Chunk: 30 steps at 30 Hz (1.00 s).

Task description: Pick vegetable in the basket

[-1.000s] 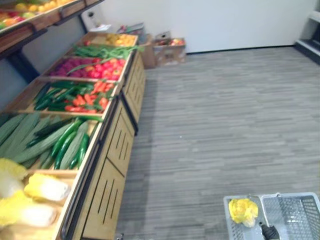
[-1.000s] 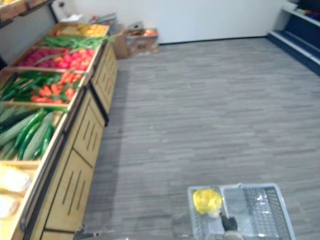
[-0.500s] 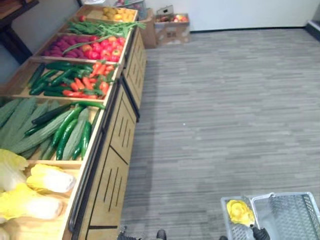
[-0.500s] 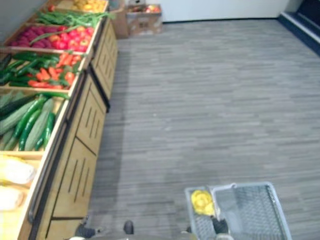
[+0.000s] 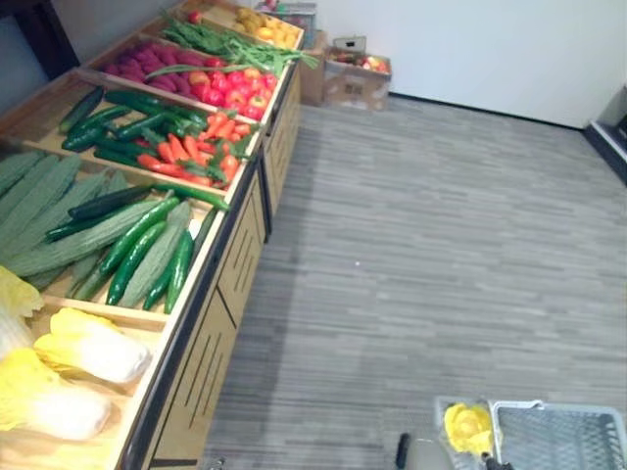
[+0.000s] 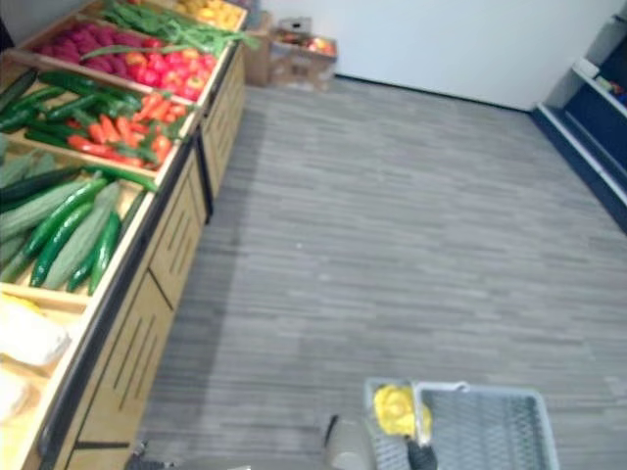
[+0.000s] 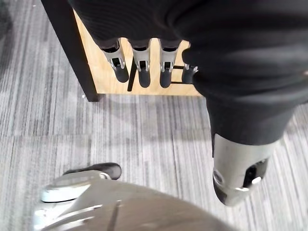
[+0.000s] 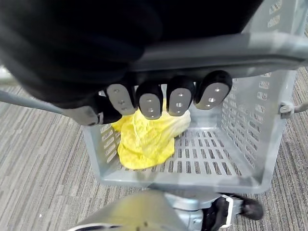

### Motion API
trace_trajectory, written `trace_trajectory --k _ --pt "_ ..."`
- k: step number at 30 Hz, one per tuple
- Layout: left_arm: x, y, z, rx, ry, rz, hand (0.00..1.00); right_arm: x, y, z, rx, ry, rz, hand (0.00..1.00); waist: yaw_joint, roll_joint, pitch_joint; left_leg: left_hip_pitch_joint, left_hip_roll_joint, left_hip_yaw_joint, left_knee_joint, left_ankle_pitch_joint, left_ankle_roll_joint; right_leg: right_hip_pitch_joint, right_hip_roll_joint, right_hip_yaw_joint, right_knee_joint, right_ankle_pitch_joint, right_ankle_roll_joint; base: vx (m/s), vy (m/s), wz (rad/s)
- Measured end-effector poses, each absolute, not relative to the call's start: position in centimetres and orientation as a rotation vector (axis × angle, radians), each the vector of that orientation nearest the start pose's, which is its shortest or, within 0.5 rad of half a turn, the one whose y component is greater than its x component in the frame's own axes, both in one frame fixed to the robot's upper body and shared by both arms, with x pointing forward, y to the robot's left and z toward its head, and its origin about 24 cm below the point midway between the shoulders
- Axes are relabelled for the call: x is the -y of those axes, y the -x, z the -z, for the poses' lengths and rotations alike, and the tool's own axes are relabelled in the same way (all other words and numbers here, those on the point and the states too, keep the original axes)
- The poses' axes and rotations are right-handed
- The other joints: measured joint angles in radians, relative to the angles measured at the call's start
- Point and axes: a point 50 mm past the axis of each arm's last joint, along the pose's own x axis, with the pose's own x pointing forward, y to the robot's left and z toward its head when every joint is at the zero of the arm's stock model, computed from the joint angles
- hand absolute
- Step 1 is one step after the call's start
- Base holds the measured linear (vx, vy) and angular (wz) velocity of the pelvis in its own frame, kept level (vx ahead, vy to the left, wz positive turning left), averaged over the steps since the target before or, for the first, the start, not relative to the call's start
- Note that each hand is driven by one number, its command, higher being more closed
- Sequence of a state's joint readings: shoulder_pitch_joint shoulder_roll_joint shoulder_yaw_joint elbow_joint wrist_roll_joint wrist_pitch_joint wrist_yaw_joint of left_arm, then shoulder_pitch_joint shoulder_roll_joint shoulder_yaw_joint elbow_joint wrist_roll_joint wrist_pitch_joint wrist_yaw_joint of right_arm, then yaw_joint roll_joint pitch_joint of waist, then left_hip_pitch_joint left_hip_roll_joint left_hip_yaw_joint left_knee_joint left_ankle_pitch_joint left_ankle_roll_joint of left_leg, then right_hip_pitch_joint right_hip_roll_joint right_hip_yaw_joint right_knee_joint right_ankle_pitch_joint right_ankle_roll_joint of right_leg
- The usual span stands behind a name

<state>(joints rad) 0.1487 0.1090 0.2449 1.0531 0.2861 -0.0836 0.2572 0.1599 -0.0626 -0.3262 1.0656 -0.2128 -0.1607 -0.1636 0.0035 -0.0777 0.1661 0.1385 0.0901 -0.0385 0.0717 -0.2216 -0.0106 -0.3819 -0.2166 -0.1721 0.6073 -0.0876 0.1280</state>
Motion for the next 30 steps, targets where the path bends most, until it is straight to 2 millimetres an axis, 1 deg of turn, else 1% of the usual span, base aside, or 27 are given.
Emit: trace_trajectory --k 1,2,4,5,6,7,8,9,11,12,13,14,15,16,17,18,19,20,21,22,23,24,25,26,27,28,30 --pt "-23.2 -7.4 15.5 -1.083 -0.345 -0.378 0.0 22.7 -6.1 15.9 -1.07 0.147 0.428 1.0 -0.001 0.014 0.008 0.015 0.001 -0.015 0.0 -0.016 -0.007 0.0 0.022 0.003 -0.14 0.009 0.002 0.37 -0.131 0.5" --pt "-23.0 -7.7 15.5 -1.075 -0.334 -0.384 0.0 22.9 -6.0 15.8 -1.072 0.139 0.443 1.0 -0.001 0.022 0.013 0.025 0.003 -0.024 0.0 -0.026 -0.012 0.001 0.031 0.007 -0.201 0.014 0.007 0.41 -0.183 0.54" --pt "-22.5 -8.7 15.3 -1.038 -0.283 -0.423 0.0 23.2 -5.6 15.9 -1.086 0.116 0.485 1.0 -0.002 0.041 0.024 0.067 0.018 -0.052 0.002 -0.087 -0.034 0.0 0.042 0.021 -0.369 0.049 0.002 0.45 -0.251 0.52" --pt "-22.5 -8.8 15.3 -1.037 -0.271 -0.432 0.0 23.3 -5.5 15.9 -1.089 0.116 0.487 1.0 -0.002 0.045 0.026 0.082 0.029 -0.056 0.002 -0.107 -0.039 -0.003 0.045 0.022 -0.358 0.089 -0.013 0.48 -0.304 0.45" --pt "-21.9 -8.6 15.4 -1.045 -0.24 -0.444 0.0 23.7 -5.0 15.8 -1.099 0.118 0.506 1.0 -0.004 0.066 0.019 0.098 0.064 -0.053 0.005 -0.129 -0.046 -0.028 0.066 0.012 -0.265 0.123 -0.032 0.47 -0.291 0.32" --pt "-21.7 -8.9 15.4 -1.038 -0.23 -0.442 0.0 23.9 -5.2 15.7 -1.085 0.118 0.518 1.0 0.0 0.085 0.012 0.089 0.078 -0.037 0.029 -0.115 -0.064 -0.058 0.072 0.008 -0.184 0.054 -0.052 0.58 -0.343 0.28" --pt "-21.2 -8.8 15.5 -1.039 -0.212 -0.445 0.0 24.2 -5.5 15.5 -1.068 0.119 0.526 1.0 -0.002 0.09 0.012 0.073 0.092 -0.022 0.075 -0.086 -0.082 -0.071 0.074 -0.008 -0.118 -0.004 -0.068 0.49 -0.277 0.17" --pt "-21.3 -8.8 15.5 -1.04 -0.211 -0.451 0.0 24.2 -5.6 15.5 -1.065 0.12 0.527 1.0 -0.005 0.094 0.01 0.069 0.1 -0.024 0.096 -0.067 -0.089 -0.067 0.076 -0.019 -0.097 -0.024 -0.079 0.53 -0.294 0.22" --pt "-21.4 -8.9 15.4 -1.032 -0.211 -0.457 0.0 24.2 -5.7 15.4 -1.062 0.124 0.522 1.0 -0.006 0.1 0.005 0.011 0.131 -0.033 0.241 0.039 -0.112 -0.008 0.092 -0.072 -0.091 -0.094 -0.108 0.59 -0.293 0.35" --pt "-21.5 -9.0 15.3 -1.026 -0.211 -0.46 0.0 24.2 -5.7 15.4 -1.061 0.123 0.521 1.0 -0.011 0.1 0.005 -0.024 0.135 -0.038 0.311 0.077 -0.126 0.016 0.093 -0.088 -0.104 -0.104 -0.113 0.59 -0.285 0.59" --pt "-21.5 -9.2 15.3 -1.02 -0.208 -0.464 0.0 24.3 -5.7 15.4 -1.059 0.125 0.522 1.0 -0.027 0.099 0.005 -0.112 0.139 -0.064 0.47 0.188 -0.17 0.078 0.094 -0.121 -0.146 -0.116 -0.125 0.44 -0.211 0.55" --pt "-21.7 -9.3 15.2 -1.014 -0.207 -0.469 0.0 24.3 -5.7 15.4 -1.058 0.128 0.523 1.0 -0.026 0.094 0.008 -0.155 0.141 -0.069 0.556 0.241 -0.191 0.111 0.097 -0.129 -0.175 -0.118 -0.128 0.51 -0.22 0.47" --pt "-21.9 -9.3 15.1 -1.01 -0.208 -0.478 0.0 24.3 -5.9 15.4 -1.056 0.14 0.508 1.0 -0.019 0.088 0.014 -0.232 0.149 -0.051 0.739 0.265 -0.205 0.179 0.111 -0.131 -0.231 -0.119 -0.13 0.47 -0.17 0.12" --pt "-21.9 -9.5 15.0 -1.0 -0.209 -0.481 0.0 24.5 -6.0 15.3 -1.052 0.149 0.506 1.0 -0.009 0.087 0.015 -0.291 0.149 -0.014 0.891 0.24 -0.201 0.264 0.123 -0.131 -0.286 -0.119 -0.13 0.46 -0.145 -0.01" --pt "-21.9 -9.6 15.0 -0.996 -0.206 -0.482 0.0 24.5 -6.0 15.3 -1.051 0.155 0.503 1.0 -0.003 0.084 0.017 -0.312 0.148 0.007 0.941 0.217 -0.188 0.302 0.126 -0.131 -0.31 -0.119 -0.13 0.51 -0.107 -0.03" --pt "-21.9 -9.9 14.8 -0.976 -0.194 -0.501 0.0 24.4 -6.2 15.2 -1.04 0.168 0.492 1.0 0.009 0.081 0.019 -0.366 0.147 0.048 1.005 0.16 -0.16 0.379 0.13 -0.134 -0.359 -0.119 -0.13 0.45 -0.035 0.01" --pt "-22.1 -10.3 14.5 -0.952 -0.187 -0.513 0.0 24.3 -6.4 15.1 -1.027 0.174 0.486 1.0 0.026 0.077 0.019 -0.435 0.141 0.09 1.014 0.103 -0.137 0.431 0.13 -0.135 -0.405 -0.118 -0.129 0.42 0.003 0.0" --pt "-22.1 -10.7 14.3 -0.929 -0.19 -0.517 0.0 24.4 -6.7 15.0 -1.018 0.174 0.485 1.0 0.032 0.076 0.019 -0.472 0.14 0.109 1.003 0.077 -0.13 0.449 0.129 -0.135 -0.425 -0.117 -0.126 0.31 0.086 -0.12" --pt "-22.2 -10.9 14.2 -0.913 -0.176 -0.53 0.0 24.3 -7.6 14.8 -0.994 0.176 0.476 1.0 0.047 0.075 0.019 -0.541 0.144 0.156 0.949 0.037 -0.111 0.482 0.126 -0.135 -0.46 -0.115 -0.121 0.25 0.107 -0.19" --pt "-22.0 -11.0 14.2 -0.912 -0.17 -0.534 0.0 24.2 -8.0 14.8 -0.982 0.174 0.473 1.0 0.054 0.069 0.023 -0.566 0.145 0.204 0.854 0.027 -0.091 0.512 0.115 -0.136 -0.482 -0.116 -0.098 0.35 0.172 -0.18" --pt "-22.0 -11.0 14.1 -0.91 -0.17 -0.537 0.0 24.0 -8.2 14.7 -0.973 0.179 0.461 1.0 0.06 0.067 0.024 -0.571 0.146 0.258 0.732 0.032 -0.082 0.541 0.103 -0.146 -0.498 -0.124 -0.071 0.39 0.213 -0.02" --pt "-21.9 -10.7 14.2 -0.915 -0.174 -0.539 0.0 24.0 -8.2 14.6 -0.962 0.186 0.455 1.0 0.063 0.072 0.023 -0.564 0.144 0.331 0.58 0.07 -0.063 0.577 0.099 -0.162 -0.512 -0.145 -0.038 0.52 0.298 0.44" --pt "-21.8 -10.3 14.4 -0.93 -0.179 -0.531 0.0 23.9 -7.5 14.7 -0.976 0.18 0.464 1.0 0.058 0.086 0.013 -0.547 0.14 0.421 0.408 0.138 0.072 0.634 0.109 -0.191 -0.523 -0.186 -0.016 0.45 0.26 0.68" --pt "-22.4 -10.2 14.3 -0.928 -0.194 -0.537 0.0 23.1 -7.1 15.1 -1.0 0.159 0.46 1.0 0.055 0.069 0.007 -0.545 0.108 0.441 0.401 0.12 0.048 0.648 0.082 -0.197 -0.522 -0.195 -0.021 0.47 0.249 0.85" --pt "-22.7 -10.2 14.2 -0.923 -0.201 -0.544 0.0 22.3 -7.7 15.1 -0.988 0.142 0.43 1.0 0.056 0.032 -0.009 -0.546 0.068 0.443 0.382 0.108 0.056 0.64 0.064 -0.179 -0.538 -0.164 -0.062 0.53 0.282 0.49" --pt "-22.8 -10.1 14.3 -0.928 -0.198 -0.548 0.0 21.7 -8.8 15.0 -0.962 0.129 0.412 1.0 0.072 0.03 -0.009 -0.557 0.059 0.441 0.385 0.091 0.066 0.639 0.066 -0.145 -0.57 -0.101 -0.079 0.45 0.238 0.26" --pt "-22.6 -9.1 14.8 -0.978 -0.195 -0.544 0.0 21.4 -9.9 15.0 -0.949 0.132 0.386 1.0 0.093 0.029 -0.01 -0.545 0.053 0.447 0.384 0.074 0.09 0.639 0.059 -0.1 -0.575 -0.034 -0.064 0.36 0.217 0.02"
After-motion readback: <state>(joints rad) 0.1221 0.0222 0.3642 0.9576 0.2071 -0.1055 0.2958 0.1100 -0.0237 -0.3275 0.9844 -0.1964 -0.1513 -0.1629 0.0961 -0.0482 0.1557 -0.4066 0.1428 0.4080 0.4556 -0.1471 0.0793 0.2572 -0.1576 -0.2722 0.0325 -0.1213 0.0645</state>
